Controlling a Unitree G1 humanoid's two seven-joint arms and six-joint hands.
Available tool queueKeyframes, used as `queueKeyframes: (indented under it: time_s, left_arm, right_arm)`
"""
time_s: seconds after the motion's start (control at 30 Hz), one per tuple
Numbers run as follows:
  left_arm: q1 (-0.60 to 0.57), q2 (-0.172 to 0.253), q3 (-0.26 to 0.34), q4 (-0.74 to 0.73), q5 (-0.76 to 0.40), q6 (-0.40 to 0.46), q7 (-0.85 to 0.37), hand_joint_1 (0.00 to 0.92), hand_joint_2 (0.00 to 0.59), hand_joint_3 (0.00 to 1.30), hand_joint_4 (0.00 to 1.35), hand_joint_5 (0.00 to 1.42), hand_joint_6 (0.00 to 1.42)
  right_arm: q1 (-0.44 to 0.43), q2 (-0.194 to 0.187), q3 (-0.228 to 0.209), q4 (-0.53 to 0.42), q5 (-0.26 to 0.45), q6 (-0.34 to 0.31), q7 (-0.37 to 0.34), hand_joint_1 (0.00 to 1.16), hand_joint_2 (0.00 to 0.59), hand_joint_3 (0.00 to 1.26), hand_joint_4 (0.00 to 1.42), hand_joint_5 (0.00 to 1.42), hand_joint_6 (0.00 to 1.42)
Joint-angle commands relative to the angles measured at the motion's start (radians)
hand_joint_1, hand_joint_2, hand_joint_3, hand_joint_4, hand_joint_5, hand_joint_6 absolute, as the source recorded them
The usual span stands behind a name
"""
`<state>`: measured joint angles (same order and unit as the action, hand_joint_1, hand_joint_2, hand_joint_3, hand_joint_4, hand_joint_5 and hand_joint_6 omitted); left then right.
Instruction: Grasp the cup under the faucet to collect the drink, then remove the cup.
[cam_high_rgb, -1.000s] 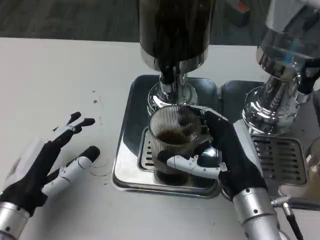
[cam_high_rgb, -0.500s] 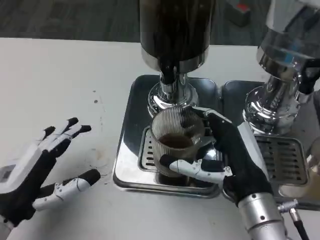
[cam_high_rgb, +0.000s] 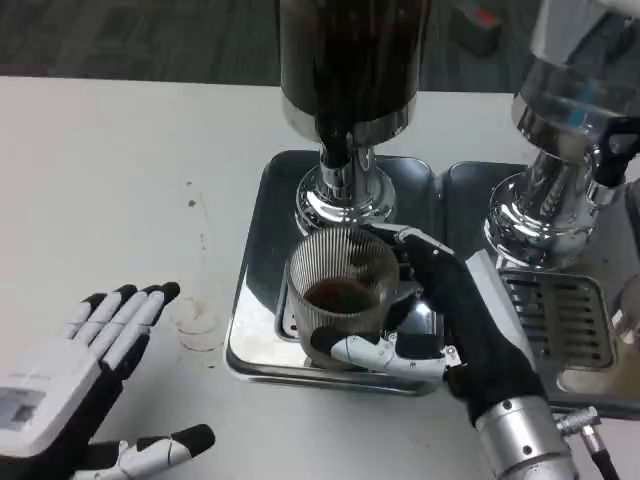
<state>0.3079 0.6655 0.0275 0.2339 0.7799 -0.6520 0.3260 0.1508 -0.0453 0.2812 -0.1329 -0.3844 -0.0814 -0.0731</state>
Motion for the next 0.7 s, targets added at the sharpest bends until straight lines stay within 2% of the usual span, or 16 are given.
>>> queueKeyframes:
  time_s: [0.03,0.3,0.7]
  left_arm:
    - [0.047,0.014,0.000,-0.029,0.023,0.023,0.039,0.000,0.091,0.00,0.00,0.00,0.00]
    - [0.095,0.007,0.005,-0.048,0.002,0.062,0.043,0.000,0.092,0.00,0.00,0.00,0.00]
    - [0.121,0.012,0.008,-0.068,-0.009,0.068,0.038,0.000,0.092,0.00,0.00,0.00,0.00]
  right_arm:
    - [0.012,-0.001,0.007,-0.062,0.011,-0.022,0.008,0.96,0.227,0.42,0.56,0.65,0.81]
    - [0.053,-0.010,0.014,-0.119,0.022,-0.018,0.042,0.96,0.230,0.41,0.56,0.65,0.81]
    - [0.118,-0.031,0.008,-0.221,0.054,0.000,0.096,0.96,0.234,0.42,0.56,0.65,0.81]
